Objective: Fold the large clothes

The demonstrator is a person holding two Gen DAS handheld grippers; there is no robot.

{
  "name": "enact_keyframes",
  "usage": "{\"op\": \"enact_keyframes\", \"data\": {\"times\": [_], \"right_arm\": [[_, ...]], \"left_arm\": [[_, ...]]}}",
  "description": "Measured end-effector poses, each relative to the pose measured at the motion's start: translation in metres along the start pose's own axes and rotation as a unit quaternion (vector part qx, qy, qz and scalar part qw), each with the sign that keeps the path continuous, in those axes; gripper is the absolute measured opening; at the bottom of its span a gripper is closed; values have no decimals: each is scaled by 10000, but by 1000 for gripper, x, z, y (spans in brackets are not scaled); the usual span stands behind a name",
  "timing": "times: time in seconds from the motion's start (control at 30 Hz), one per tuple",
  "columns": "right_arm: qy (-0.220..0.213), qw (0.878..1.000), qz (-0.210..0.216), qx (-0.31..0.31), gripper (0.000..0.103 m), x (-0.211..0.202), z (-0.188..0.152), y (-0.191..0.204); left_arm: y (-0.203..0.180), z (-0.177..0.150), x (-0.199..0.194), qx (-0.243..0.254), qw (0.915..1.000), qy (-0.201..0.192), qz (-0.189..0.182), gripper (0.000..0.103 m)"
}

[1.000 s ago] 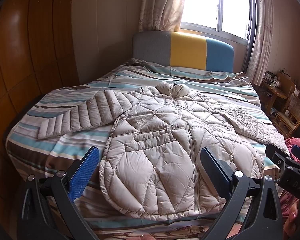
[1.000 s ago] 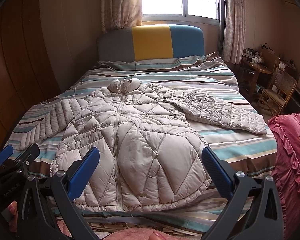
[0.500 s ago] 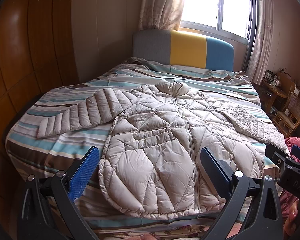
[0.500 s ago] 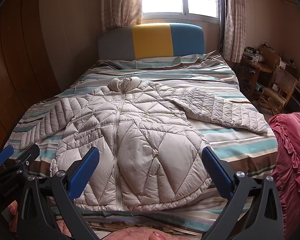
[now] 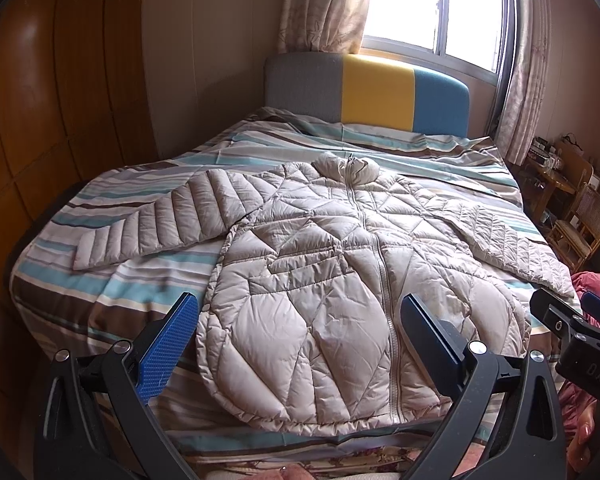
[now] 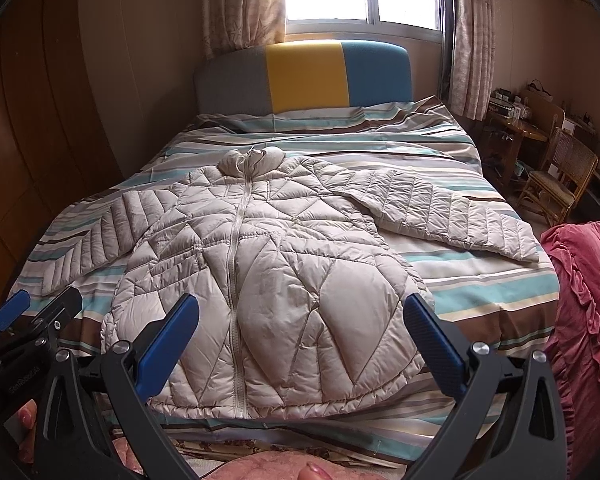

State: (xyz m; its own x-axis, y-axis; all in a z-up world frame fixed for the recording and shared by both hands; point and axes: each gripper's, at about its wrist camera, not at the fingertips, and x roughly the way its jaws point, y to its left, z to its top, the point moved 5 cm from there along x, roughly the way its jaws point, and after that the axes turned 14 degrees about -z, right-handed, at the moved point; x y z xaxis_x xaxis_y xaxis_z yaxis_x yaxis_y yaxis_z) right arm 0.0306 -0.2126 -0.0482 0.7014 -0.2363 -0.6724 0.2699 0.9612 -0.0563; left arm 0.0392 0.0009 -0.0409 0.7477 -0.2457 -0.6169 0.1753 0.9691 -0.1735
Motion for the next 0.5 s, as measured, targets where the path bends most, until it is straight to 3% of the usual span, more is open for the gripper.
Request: {"op": "enact_keyframes", "data": {"times": [0.5], "right_arm": [[139,9999,10,-10,101,10,-2,0]], "left_arm": [[7,1,14,-96,9996,239,135,100]]}}
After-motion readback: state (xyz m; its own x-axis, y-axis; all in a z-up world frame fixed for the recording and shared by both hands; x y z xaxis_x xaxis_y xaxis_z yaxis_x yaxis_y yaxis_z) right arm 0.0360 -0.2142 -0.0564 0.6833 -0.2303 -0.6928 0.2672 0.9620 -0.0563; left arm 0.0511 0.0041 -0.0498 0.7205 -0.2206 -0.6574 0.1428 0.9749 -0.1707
